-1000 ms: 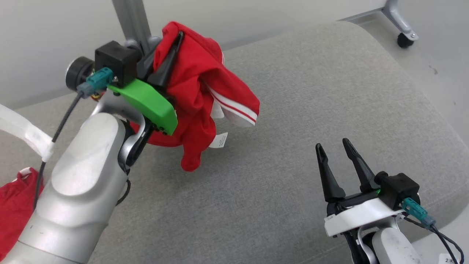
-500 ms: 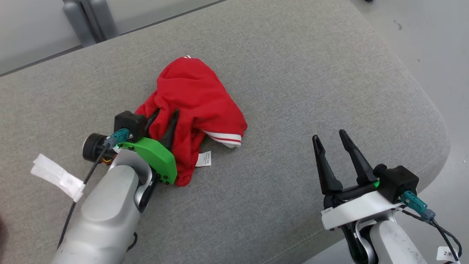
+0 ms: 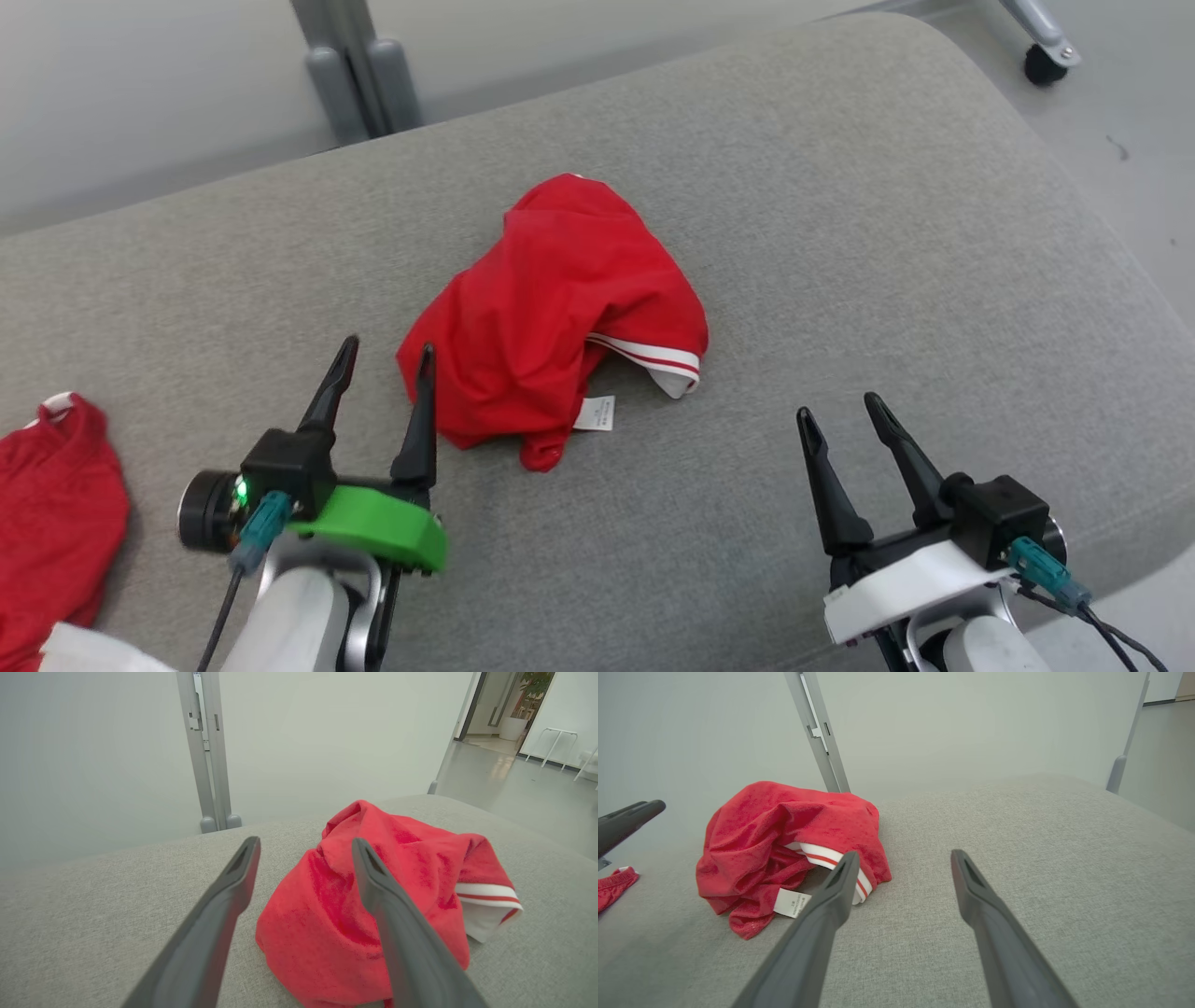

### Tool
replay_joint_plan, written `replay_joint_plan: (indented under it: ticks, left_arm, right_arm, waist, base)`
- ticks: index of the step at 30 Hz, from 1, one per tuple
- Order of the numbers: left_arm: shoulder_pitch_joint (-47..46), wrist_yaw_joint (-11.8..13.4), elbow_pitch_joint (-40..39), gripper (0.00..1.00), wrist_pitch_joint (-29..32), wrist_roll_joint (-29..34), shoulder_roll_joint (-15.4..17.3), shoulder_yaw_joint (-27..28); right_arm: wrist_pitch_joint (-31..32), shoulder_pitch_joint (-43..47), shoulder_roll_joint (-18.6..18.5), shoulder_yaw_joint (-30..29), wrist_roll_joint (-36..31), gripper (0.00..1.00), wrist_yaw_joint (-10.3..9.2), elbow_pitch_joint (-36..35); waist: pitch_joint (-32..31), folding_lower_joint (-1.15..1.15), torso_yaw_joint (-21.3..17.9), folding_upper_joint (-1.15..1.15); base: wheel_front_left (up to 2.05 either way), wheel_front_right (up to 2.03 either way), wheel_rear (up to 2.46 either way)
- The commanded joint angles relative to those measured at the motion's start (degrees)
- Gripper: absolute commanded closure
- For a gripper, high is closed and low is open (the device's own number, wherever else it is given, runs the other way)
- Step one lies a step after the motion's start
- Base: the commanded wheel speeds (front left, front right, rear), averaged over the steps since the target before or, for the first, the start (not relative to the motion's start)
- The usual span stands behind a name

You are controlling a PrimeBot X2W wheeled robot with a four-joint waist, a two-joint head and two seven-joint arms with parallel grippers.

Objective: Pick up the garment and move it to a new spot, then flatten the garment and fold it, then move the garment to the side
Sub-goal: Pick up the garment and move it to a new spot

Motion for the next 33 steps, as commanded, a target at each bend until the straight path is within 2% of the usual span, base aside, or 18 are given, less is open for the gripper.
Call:
replay_joint_plan:
  ticks: [1, 5, 11, 15, 24, 33]
  left_arm:
    - [4.2, 0.9, -2.2, 0.00, -0.2, 1.1, -0.2, 2.2]
    - [12.8, 1.5, -8.9, 0.00, -0.2, 3.5, -1.9, 7.9]
    - [23.5, -1.9, -14.2, 0.00, -0.2, 6.6, -4.3, 15.7]
    - [28.0, -4.0, -16.4, 0.00, -0.2, 8.5, -5.8, 19.0]
    - [30.8, -7.7, -17.9, 0.00, -0.2, 10.0, -7.1, 19.8]
    - [30.8, -8.8, -16.5, 0.00, -0.2, 10.4, -7.1, 18.2]
  right_arm:
    - [-0.2, 1.7, -0.2, 0.2, -0.4, 0.00, -0.04, 0.4]
    - [-0.2, 2.8, -0.2, -0.5, -0.3, 0.00, -0.04, 0.9]
    - [-0.2, 4.2, -0.1, -0.3, -0.9, 0.00, -0.04, 1.3]
    - [-0.2, 5.2, -0.2, -0.2, -1.6, 0.00, -0.05, 1.6]
    - [-0.2, 6.7, -0.2, -0.5, -1.7, 0.00, -0.05, 0.9]
    - [-0.2, 7.0, -0.2, -1.3, -2.2, 0.00, -0.05, 1.1]
  waist:
    - [-8.3, 0.00, 10.0, 0.00]
    - [-10.2, 0.00, 12.6, 0.00]
    - [-12.6, 0.00, 14.1, 0.00]
    - [-14.1, 0.00, 14.5, 0.00]
    - [-14.9, 0.00, 15.1, 0.00]
    - [-15.1, 0.00, 15.6, 0.00]
  base:
    - [0.00, 0.00, 0.00]
    - [0.00, 0.00, 0.00]
    - [0.00, 0.00, 0.00]
    - [0.00, 0.00, 0.00]
    - [0.00, 0.00, 0.00]
    - [0.00, 0.00, 0.00]
